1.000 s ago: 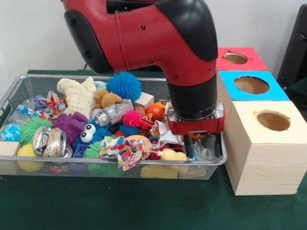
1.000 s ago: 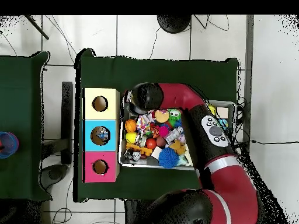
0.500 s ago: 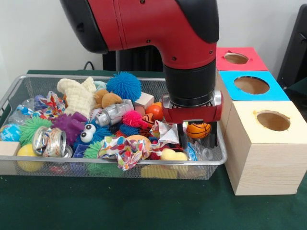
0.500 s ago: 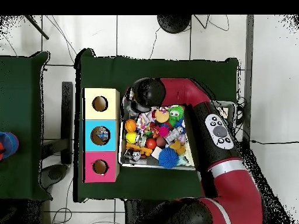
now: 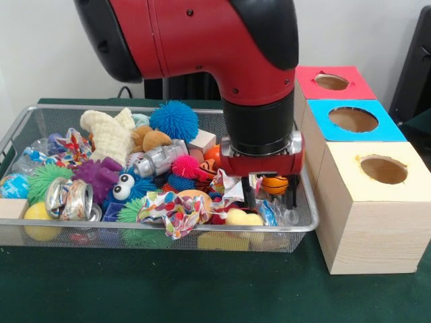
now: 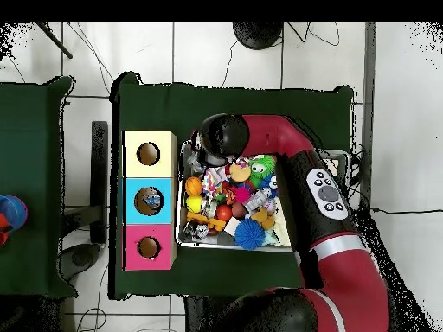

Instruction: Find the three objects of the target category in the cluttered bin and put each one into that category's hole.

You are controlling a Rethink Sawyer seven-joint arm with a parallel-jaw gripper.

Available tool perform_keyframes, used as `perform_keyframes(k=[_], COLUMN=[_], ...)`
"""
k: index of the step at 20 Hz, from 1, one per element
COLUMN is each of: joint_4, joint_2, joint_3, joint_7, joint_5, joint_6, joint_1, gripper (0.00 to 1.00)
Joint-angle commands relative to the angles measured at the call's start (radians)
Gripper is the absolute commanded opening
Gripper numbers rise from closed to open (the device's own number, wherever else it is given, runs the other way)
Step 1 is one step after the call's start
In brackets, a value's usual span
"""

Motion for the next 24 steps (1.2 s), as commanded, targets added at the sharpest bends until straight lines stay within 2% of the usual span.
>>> perform_keyframes(k=[1, 8, 12, 19, 24], joint_4=[-0.01, -0.009, 0.021, 0.037, 0.05], joint_2=[0.093, 0.123, 0.117, 0.119, 0.119], joint_3=[-0.037, -0.039, -0.039, -0.023, -0.015], joint_7=[-0.179, -0.168, -0.178, -0.225, -0.225], joint_5=[-0.052, -0.05, -0.049, -0.039, -0.033], joint_6=[0.107, 0.117, 0.12, 0.177, 0.199], joint_1=[-0.029, -0.02, -0.033, -0.051, -0.062], gripper=[1.0, 1.0, 1.0, 1.0, 1.0])
